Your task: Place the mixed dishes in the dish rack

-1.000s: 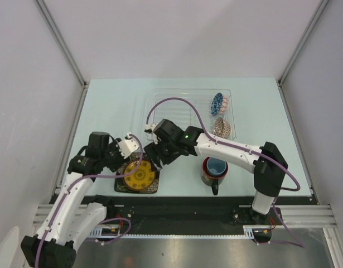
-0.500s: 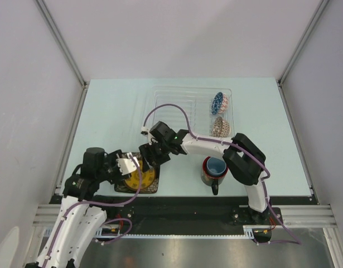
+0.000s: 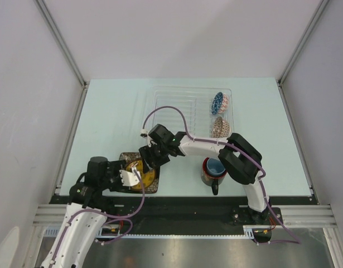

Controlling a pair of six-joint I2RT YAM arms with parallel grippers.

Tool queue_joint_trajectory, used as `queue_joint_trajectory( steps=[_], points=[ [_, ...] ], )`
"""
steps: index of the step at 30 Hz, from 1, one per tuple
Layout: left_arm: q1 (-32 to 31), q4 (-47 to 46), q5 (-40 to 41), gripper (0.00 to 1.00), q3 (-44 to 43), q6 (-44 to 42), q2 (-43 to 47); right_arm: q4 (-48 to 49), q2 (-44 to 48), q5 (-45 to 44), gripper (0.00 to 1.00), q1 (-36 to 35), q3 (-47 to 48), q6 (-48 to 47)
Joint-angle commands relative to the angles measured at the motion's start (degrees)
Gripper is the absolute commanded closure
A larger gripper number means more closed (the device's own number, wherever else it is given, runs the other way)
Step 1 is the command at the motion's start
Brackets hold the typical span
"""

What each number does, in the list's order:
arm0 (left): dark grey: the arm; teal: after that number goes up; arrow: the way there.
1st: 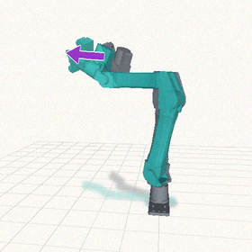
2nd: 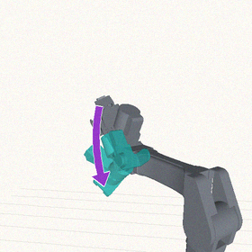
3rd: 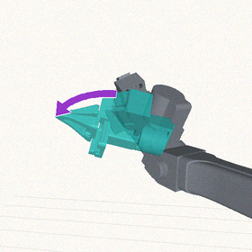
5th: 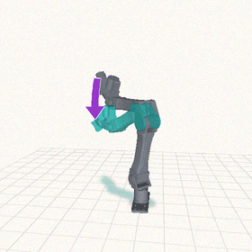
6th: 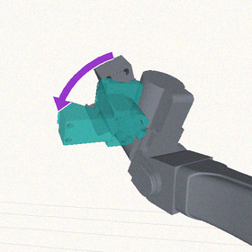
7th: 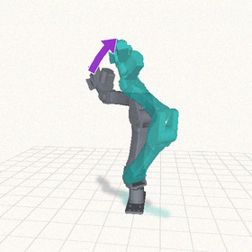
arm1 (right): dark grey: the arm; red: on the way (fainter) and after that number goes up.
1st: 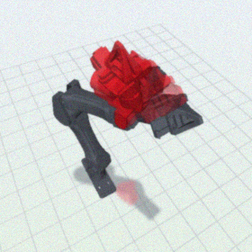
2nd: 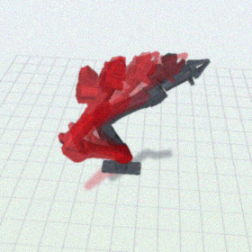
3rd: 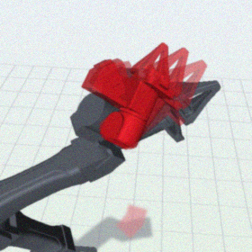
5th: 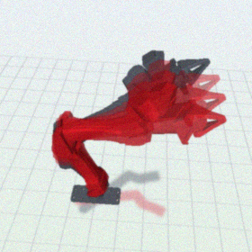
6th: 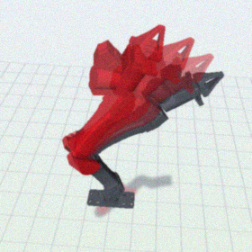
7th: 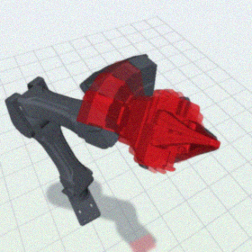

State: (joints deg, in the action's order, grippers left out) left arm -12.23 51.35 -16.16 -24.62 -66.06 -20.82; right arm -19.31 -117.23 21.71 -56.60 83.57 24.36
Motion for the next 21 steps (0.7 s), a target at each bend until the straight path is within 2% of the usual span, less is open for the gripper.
queue_joint_trajectory(
  steps=[1, 6, 10, 14, 21],
  points=[
    [0.28, -3.80, 0.25, 0.26, 2.73, -5.48, -0.71, -0.29, -0.63, -1.68, 0.28, -0.70, -0.16, -0.10],
    [0.54, -8.89, 0.87, 0.26, 5.72, -8.64, -5.01, 0.50, -2.39, -2.12, 0.37, -1.23, 0.10, 0.86],
    [0.54, -11.97, 0.26, 0.26, 5.38, -9.08, -12.55, 0.41, -2.92, -1.94, 0.46, -1.32, 0.19, 1.13],
    [0.71, -11.37, 0.17, 0.26, 3.97, -10.22, -16.53, 0.50, -3.18, -1.85, 0.50, -1.15, 0.19, 1.30],
    [0.80, -12.42, -0.97, 0.26, 4.85, -10.67, -16.45, 1.29, -3.62, -0.54, 0.52, -0.97, 0.28, 2.18]
  ],
)
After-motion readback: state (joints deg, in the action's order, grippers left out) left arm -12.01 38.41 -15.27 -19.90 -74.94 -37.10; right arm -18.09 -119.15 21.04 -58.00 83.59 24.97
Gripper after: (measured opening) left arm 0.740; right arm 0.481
